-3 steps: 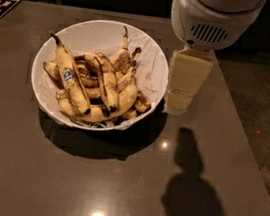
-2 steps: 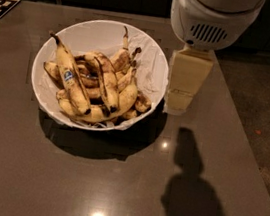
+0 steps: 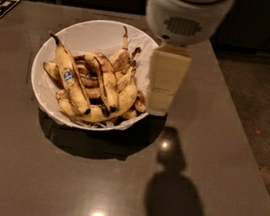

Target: Pick banana from white bowl

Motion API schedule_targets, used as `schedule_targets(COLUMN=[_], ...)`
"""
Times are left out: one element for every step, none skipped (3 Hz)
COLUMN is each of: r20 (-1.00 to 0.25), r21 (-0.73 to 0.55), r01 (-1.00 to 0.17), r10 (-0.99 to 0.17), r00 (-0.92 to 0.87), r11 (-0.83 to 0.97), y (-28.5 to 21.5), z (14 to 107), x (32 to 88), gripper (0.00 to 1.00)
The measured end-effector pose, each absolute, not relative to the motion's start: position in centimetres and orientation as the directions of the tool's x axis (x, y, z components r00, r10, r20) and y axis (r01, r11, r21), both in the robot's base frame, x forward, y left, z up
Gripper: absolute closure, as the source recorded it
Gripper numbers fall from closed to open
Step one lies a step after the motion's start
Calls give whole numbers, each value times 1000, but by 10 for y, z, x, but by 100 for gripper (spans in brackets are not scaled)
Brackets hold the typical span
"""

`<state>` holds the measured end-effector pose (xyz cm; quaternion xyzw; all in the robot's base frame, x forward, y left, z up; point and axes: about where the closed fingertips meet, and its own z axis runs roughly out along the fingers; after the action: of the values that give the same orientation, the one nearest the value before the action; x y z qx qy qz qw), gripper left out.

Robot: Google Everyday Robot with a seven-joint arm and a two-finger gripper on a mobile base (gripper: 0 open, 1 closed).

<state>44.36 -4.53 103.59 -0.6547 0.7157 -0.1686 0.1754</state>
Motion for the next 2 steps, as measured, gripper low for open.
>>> schedule_targets(r20=[-19,-89], r21=[-449,-419], r01=[-891,-905], r10=[-997,-995], r00=[-71,-34], r11=[72,68], y=[-35,-37], z=[1035,1040], x=[439,449], gripper=[0,0])
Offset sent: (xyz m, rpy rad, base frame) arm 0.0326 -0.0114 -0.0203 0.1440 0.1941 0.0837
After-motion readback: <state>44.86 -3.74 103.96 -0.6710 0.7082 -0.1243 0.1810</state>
